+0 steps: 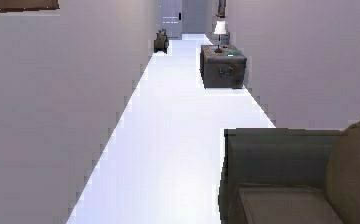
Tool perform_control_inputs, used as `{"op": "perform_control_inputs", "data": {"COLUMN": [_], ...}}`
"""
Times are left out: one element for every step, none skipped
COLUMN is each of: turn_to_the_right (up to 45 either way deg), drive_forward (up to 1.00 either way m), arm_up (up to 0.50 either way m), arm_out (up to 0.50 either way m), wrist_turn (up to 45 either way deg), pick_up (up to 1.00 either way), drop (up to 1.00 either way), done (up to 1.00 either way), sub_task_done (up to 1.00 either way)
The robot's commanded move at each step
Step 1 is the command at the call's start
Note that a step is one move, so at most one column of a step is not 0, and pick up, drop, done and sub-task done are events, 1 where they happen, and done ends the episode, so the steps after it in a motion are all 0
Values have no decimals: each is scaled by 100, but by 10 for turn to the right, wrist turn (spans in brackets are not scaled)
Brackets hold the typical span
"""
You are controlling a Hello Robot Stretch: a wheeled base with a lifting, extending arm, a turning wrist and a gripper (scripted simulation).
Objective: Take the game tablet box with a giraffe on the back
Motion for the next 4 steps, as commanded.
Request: {"op": "perform_control_inputs", "data": {"turn_to_the_right": [0, 0, 0, 0], "drive_forward": [0, 0, 0, 0], "arm_up": [0, 0, 0, 0], "arm_out": [0, 0, 0, 0], "wrist_turn": [450, 450, 450, 330], "pick_up": [0, 0, 0, 0], "drop": [0, 0, 0, 0], "done": [0, 0, 0, 0], "sub_task_done": [0, 0, 0, 0]}}
